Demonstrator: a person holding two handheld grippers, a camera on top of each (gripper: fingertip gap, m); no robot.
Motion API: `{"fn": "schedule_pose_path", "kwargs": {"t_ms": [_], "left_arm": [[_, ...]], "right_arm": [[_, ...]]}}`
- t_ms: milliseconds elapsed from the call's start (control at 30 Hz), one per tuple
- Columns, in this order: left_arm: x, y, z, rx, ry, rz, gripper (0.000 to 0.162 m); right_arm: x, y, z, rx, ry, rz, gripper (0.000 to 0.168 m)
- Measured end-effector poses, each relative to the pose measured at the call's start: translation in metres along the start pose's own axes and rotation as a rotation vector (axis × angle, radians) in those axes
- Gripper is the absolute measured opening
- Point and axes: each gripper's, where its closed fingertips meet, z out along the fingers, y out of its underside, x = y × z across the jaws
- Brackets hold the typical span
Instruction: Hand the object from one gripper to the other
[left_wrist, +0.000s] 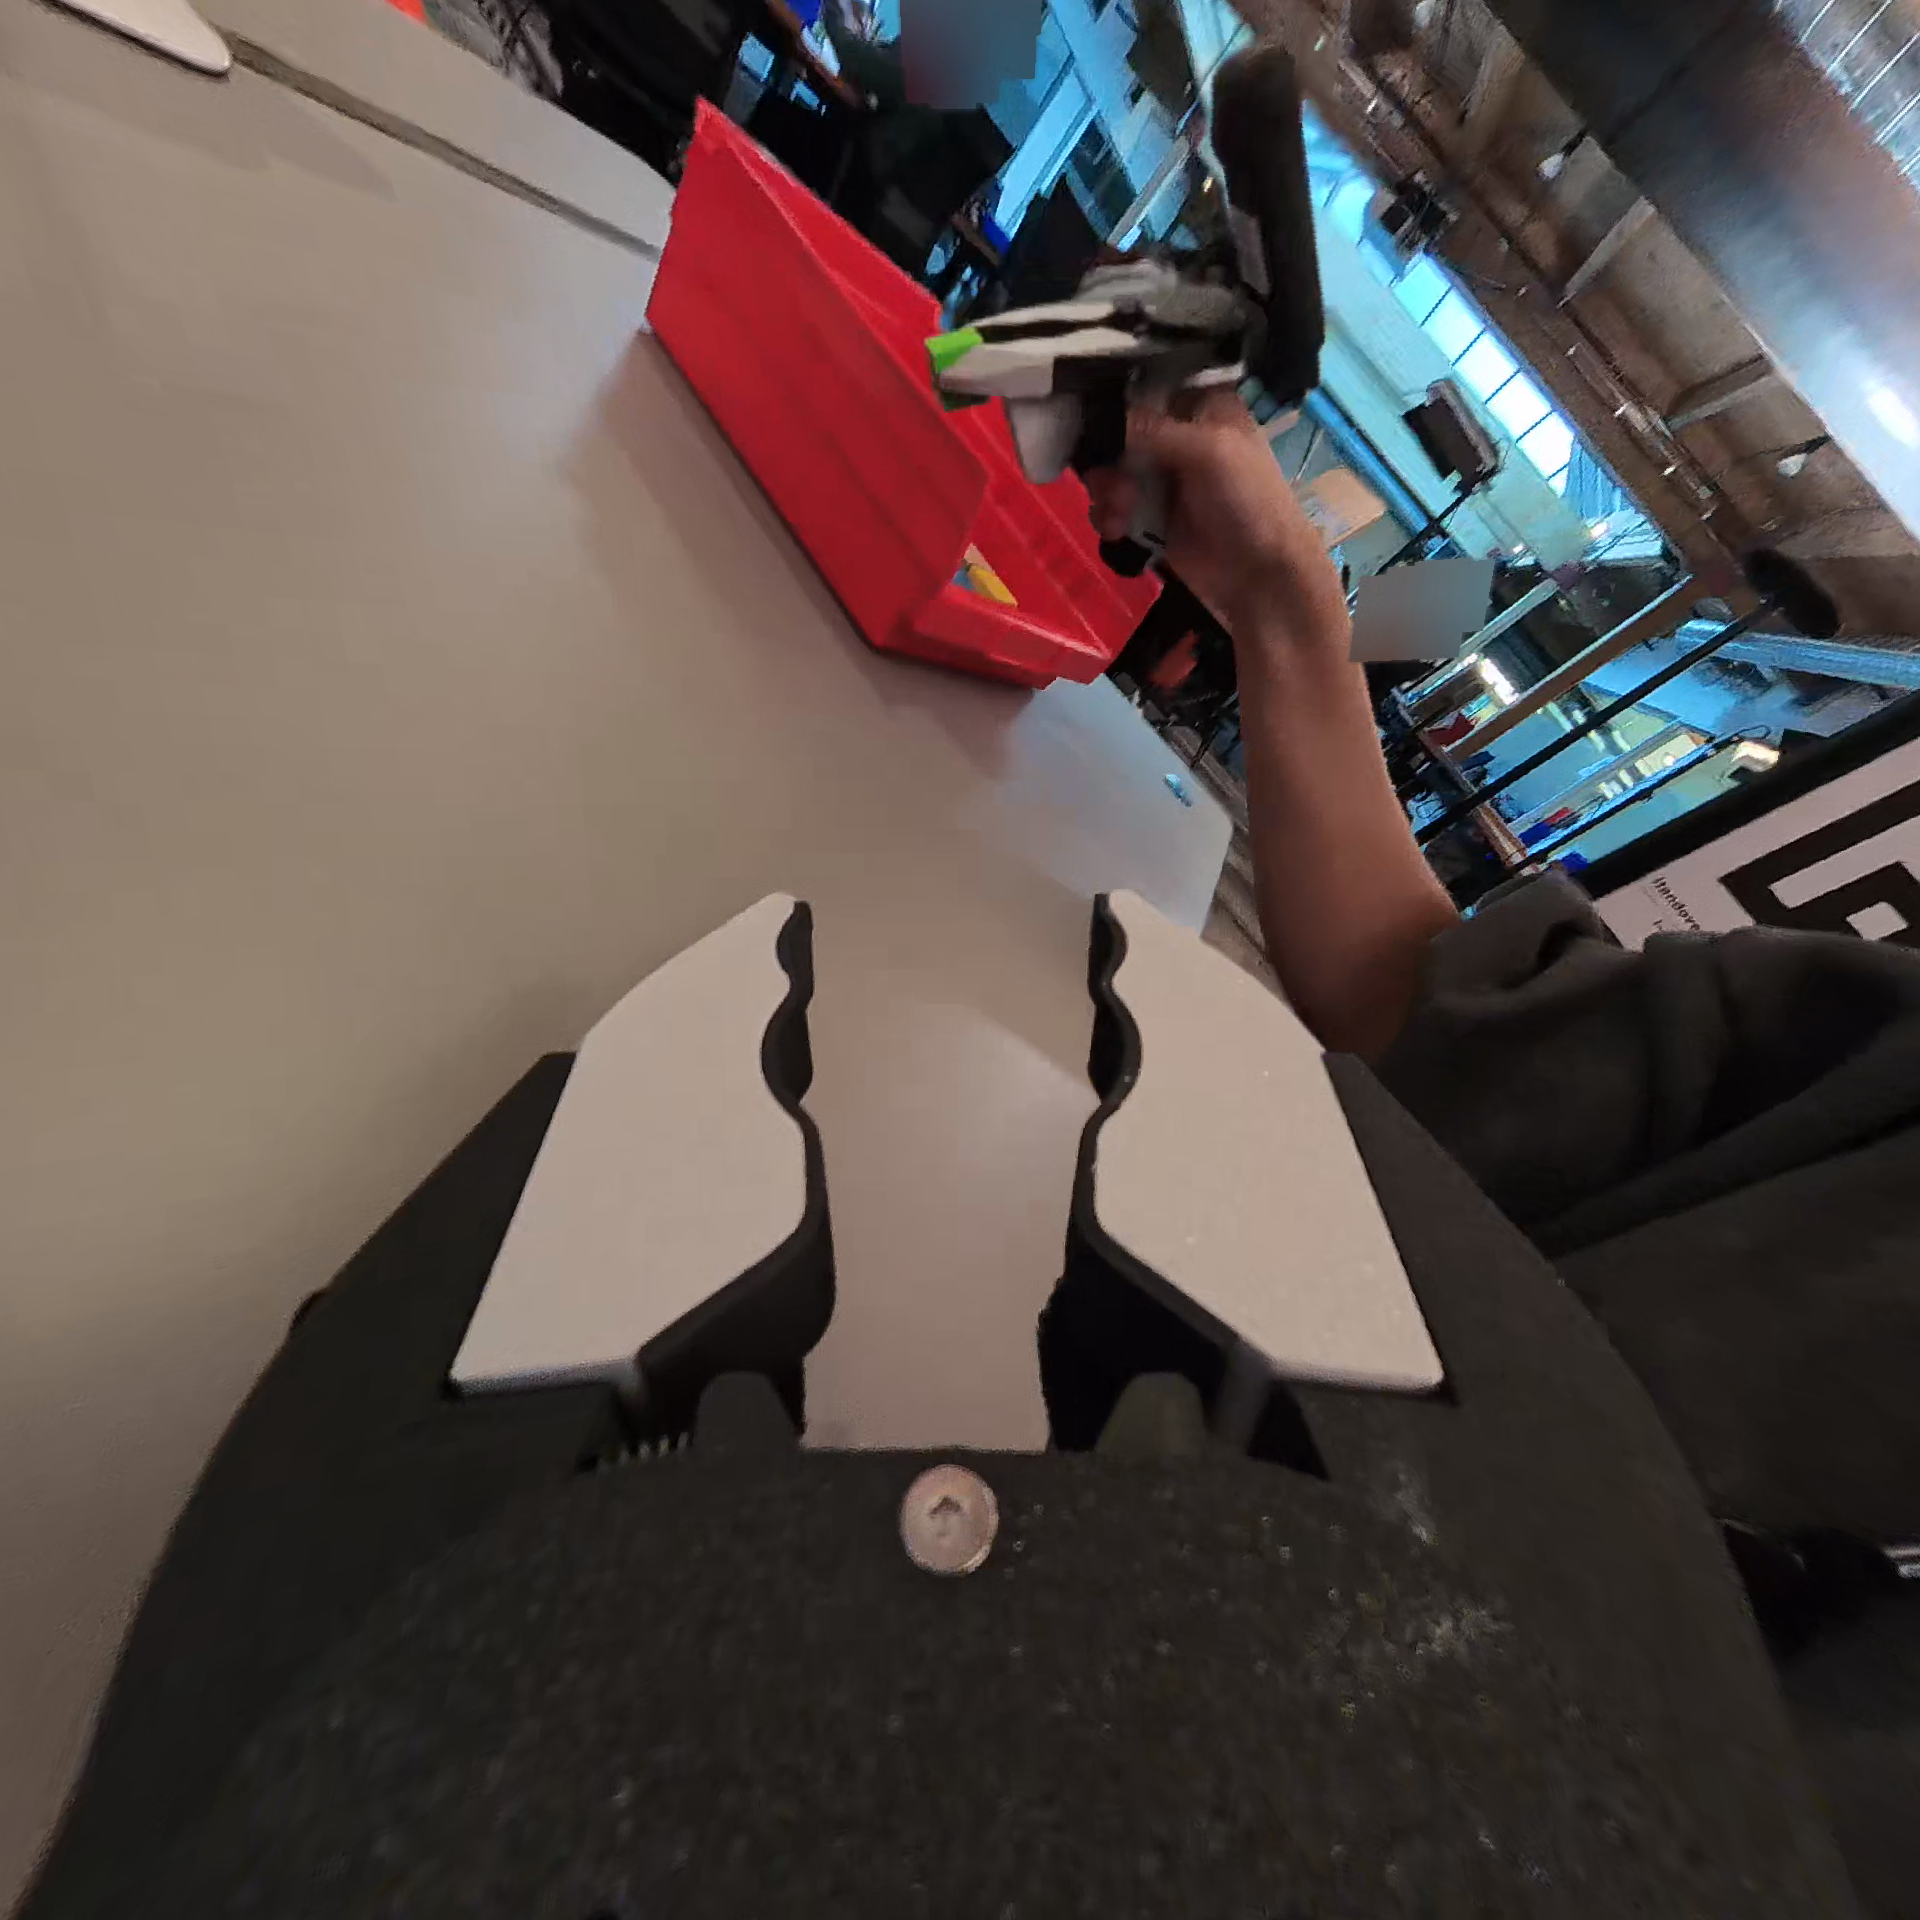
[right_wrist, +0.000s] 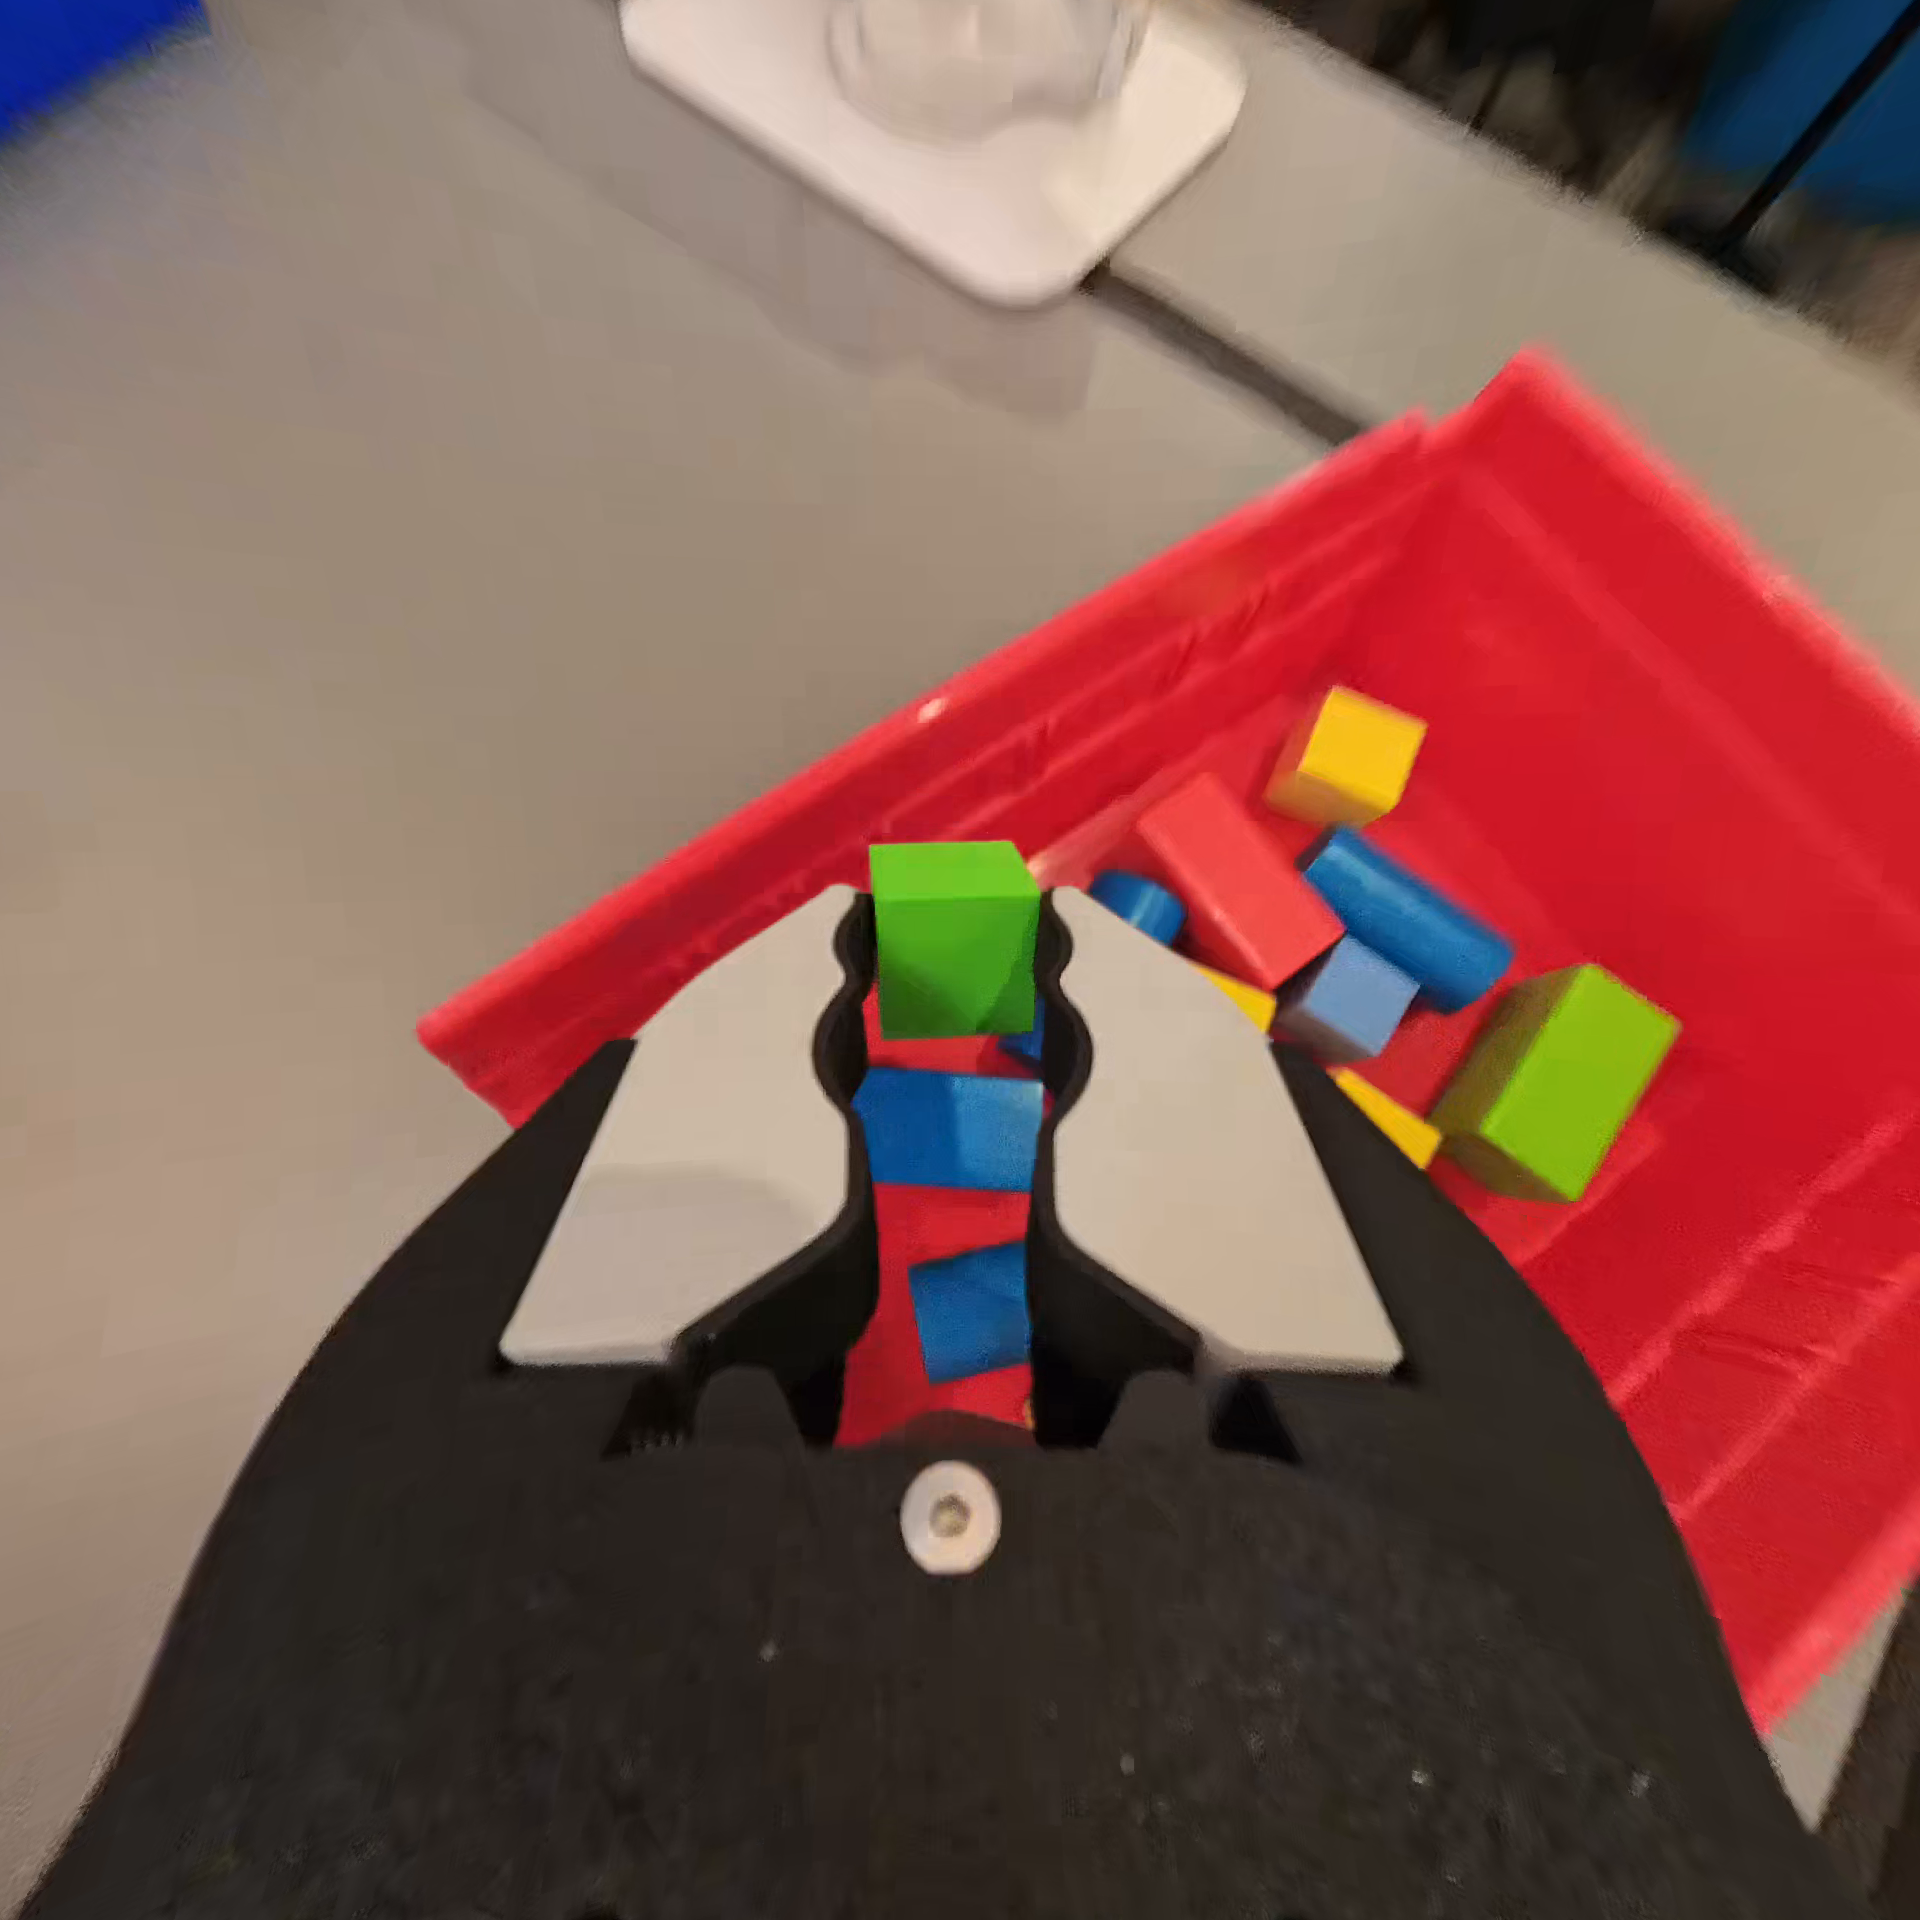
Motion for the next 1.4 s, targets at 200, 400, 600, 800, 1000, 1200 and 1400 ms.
{"fn": "schedule_pose_path", "kwargs": {"t_ms": [200, 400, 600, 800, 1000, 1200, 1400], "left_arm": [[-0.004, 0.005, -0.004, -0.026, -0.022, 0.016, 0.050], [0.000, 0.016, 0.004, -0.078, -0.020, 0.028, 0.050], [-0.001, 0.022, 0.006, -0.112, -0.056, 0.073, 0.050], [-0.001, 0.020, 0.005, -0.098, -0.041, 0.050, 0.050], [0.000, 0.015, 0.003, -0.073, -0.023, 0.020, 0.050], [-0.002, 0.011, -0.001, -0.052, -0.022, -0.002, 0.050], [-0.005, -0.002, -0.019, -0.034, -0.079, 0.013, 0.050]], "right_arm": [[-0.001, 0.037, 0.044, -0.243, -0.021, -0.044, 0.029], [-0.002, 0.058, 0.062, -0.481, -0.020, -0.200, 0.029], [-0.001, 0.069, 0.068, -0.572, -0.019, -0.196, 0.029], [-0.002, 0.073, 0.066, -0.566, -0.067, -0.132, 0.030], [0.005, 0.059, 0.050, -0.477, -0.050, -0.130, 0.044], [0.007, -0.034, -0.059, -0.029, 0.138, -0.155, 0.044], [-0.049, -0.048, -0.128, 0.408, 0.229, -0.044, 0.042]]}}
